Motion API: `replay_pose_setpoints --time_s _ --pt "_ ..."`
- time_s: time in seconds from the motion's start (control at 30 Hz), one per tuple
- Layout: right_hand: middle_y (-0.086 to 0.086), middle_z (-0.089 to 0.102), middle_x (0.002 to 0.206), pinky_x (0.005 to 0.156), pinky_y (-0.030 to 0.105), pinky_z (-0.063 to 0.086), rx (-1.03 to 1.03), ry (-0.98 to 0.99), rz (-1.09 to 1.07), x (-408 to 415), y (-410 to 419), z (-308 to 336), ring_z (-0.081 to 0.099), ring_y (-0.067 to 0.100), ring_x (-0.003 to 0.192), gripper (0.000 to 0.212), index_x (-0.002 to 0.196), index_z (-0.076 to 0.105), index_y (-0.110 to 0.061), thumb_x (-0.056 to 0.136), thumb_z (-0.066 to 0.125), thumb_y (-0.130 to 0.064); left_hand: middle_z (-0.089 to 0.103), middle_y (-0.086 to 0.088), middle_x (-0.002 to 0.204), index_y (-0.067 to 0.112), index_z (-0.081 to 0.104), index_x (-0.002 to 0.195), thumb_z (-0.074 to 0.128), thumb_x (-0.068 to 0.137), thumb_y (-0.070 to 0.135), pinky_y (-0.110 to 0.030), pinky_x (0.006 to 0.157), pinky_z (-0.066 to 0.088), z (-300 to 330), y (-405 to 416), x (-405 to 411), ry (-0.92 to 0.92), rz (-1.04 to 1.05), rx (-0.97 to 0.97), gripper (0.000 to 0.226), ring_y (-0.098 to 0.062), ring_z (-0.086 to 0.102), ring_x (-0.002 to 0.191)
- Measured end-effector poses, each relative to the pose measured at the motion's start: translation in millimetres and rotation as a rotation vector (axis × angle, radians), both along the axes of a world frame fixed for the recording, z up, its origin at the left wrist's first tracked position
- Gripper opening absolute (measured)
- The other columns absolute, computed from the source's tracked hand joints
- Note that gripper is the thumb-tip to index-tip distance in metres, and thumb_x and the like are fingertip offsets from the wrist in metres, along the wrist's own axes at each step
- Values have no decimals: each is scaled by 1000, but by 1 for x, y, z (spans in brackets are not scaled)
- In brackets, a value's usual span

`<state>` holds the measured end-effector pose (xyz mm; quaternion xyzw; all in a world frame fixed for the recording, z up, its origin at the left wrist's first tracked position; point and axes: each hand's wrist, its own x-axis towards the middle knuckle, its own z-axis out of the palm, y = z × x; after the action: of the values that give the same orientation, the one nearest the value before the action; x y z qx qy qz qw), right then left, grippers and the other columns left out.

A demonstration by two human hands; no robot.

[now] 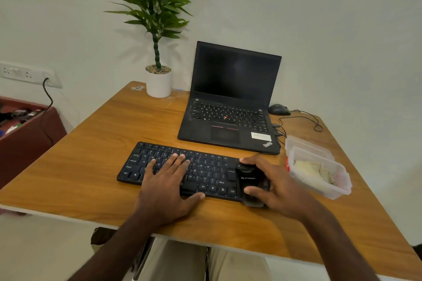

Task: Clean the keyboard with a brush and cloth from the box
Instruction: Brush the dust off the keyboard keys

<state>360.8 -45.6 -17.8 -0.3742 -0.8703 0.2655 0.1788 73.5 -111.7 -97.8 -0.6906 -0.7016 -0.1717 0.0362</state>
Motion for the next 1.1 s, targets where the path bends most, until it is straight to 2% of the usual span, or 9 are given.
replay_pose_setpoints --time_s 0.17,0.27,0.4,0.53,0.6,0.7,0.87,0.97,1.1 --pt "-17 60 121 73 15 55 34 249 -255 33 -1 9 61 -3 107 57 129 44 -47 89 75 -21 44 1 154 19 50 144 38 79 83 -54 118 14 1 5 14 41 -78 66 92 -14 29 147" --pt "-12 62 119 74 22 59 57 340 -349 21 -4 4 65 1 101 57 130 45 -41 87 77 -22 38 4 157 22 46 147 36 80 83 -55 120 13 8 12 41 28 -159 38 91 -13 23 149" --pt "-26 51 119 85 24 59 74 317 -356 -9 -5 -3 61 4 111 59 132 40 -41 87 77 -28 23 6 164 25 30 155 28 83 82 -52 122 4 14 21 64 24 -184 -60 91 -10 14 151" --pt "-10 58 129 92 30 58 101 217 -318 -33 -11 -16 59 7 116 58 134 37 -37 89 74 -38 44 2 154 21 48 146 26 82 82 -55 119 20 5 22 63 15 -180 -23 91 -13 35 145" --pt "-10 60 125 88 26 58 116 177 -314 -35 -19 -20 60 6 111 57 133 35 -41 90 72 -42 54 1 146 20 56 139 30 83 81 -55 115 28 2 22 62 31 -176 -5 87 -14 44 139" --pt "-14 61 115 79 20 58 80 104 -258 -20 -22 -10 64 4 101 49 124 40 -39 89 74 -40 48 3 151 21 51 144 29 83 81 -54 118 23 3 23 63 36 -177 -20 88 -14 39 142" --pt "-13 62 117 80 32 62 44 269 -479 -6 -7 0 64 7 106 53 122 44 -36 82 79 -40 44 2 154 20 47 147 25 82 81 -56 119 20 3 22 64 49 -170 -25 91 -14 35 145" --pt "-10 63 117 79 18 56 134 339 -583 -28 -3 -6 62 4 104 57 123 44 -31 81 81 -40 37 3 158 21 40 151 21 82 82 -54 121 13 7 21 65 40 -166 -34 94 -13 27 148" --pt "-9 59 114 66 4 43 168 240 -619 -49 -8 -11 53 0 98 57 127 44 -22 85 78 -40 38 3 158 21 40 151 23 83 81 -54 121 14 5 22 65 51 -165 -63 92 -13 27 148"
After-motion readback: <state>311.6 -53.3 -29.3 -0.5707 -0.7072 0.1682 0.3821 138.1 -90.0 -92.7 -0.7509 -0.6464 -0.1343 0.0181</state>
